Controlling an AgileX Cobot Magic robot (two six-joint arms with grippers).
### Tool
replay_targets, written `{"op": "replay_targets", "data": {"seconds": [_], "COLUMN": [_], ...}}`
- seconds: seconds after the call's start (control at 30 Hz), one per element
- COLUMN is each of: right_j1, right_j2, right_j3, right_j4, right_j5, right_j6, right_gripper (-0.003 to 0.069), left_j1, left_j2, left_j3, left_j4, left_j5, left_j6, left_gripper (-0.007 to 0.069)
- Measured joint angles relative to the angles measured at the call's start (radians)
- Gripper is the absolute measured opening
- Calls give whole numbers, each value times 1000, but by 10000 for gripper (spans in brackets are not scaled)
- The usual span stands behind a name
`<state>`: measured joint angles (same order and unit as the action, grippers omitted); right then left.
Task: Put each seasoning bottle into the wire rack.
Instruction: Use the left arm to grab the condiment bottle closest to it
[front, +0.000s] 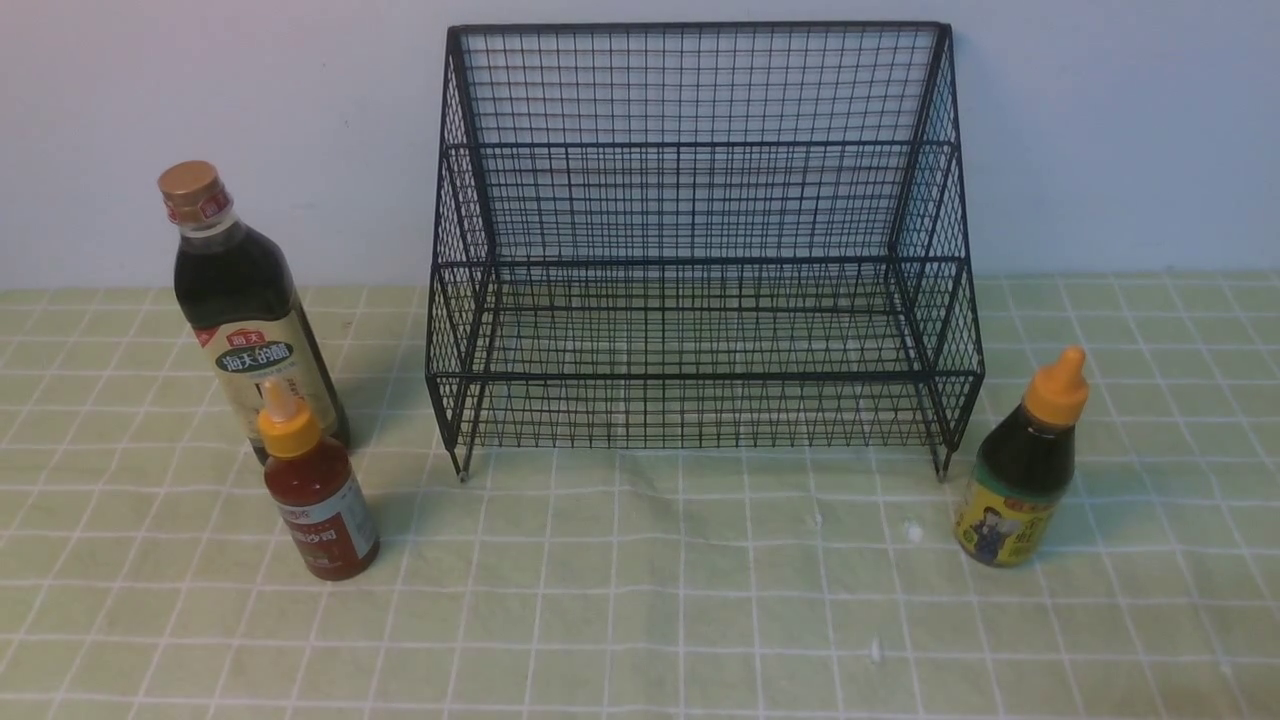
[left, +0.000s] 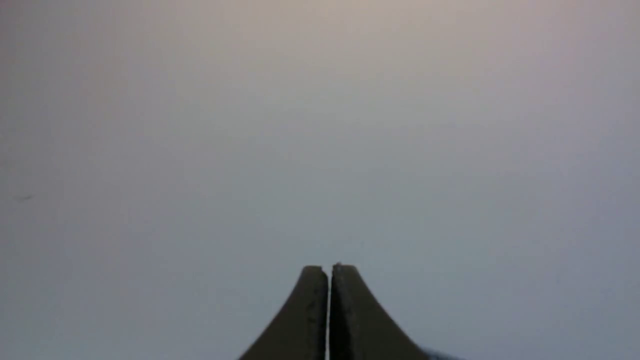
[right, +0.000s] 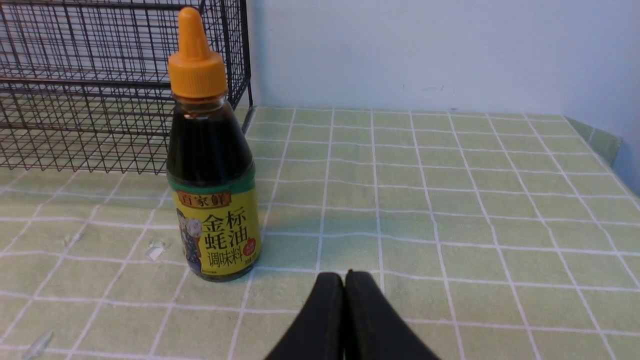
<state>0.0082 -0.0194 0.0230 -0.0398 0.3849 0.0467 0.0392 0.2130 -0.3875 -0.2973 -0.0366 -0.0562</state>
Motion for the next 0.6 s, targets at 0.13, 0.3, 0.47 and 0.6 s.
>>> {"op": "replay_targets", "data": {"seconds": [0.13, 0.3, 0.47, 0.6], "right_j1": [0, 0, 0, 0], "right_j2": [0, 0, 0, 0], "right_j3": [0, 0, 0, 4], "right_j4": [0, 0, 2, 99], "right_j5": [0, 0, -5, -83], "right_j6": [0, 0, 0, 36], "right_gripper": [-13, -13, -13, -13], "left_j1": [0, 0, 0, 0], "left_j2": [220, 486, 649, 719], "left_j3": [-185, -336, -414, -474], "left_j4": [110, 144, 141, 116], "left_j5": [369, 758, 888, 929], "left_j6": [1, 46, 120, 168], "left_gripper": [-6, -6, -6, -6]}}
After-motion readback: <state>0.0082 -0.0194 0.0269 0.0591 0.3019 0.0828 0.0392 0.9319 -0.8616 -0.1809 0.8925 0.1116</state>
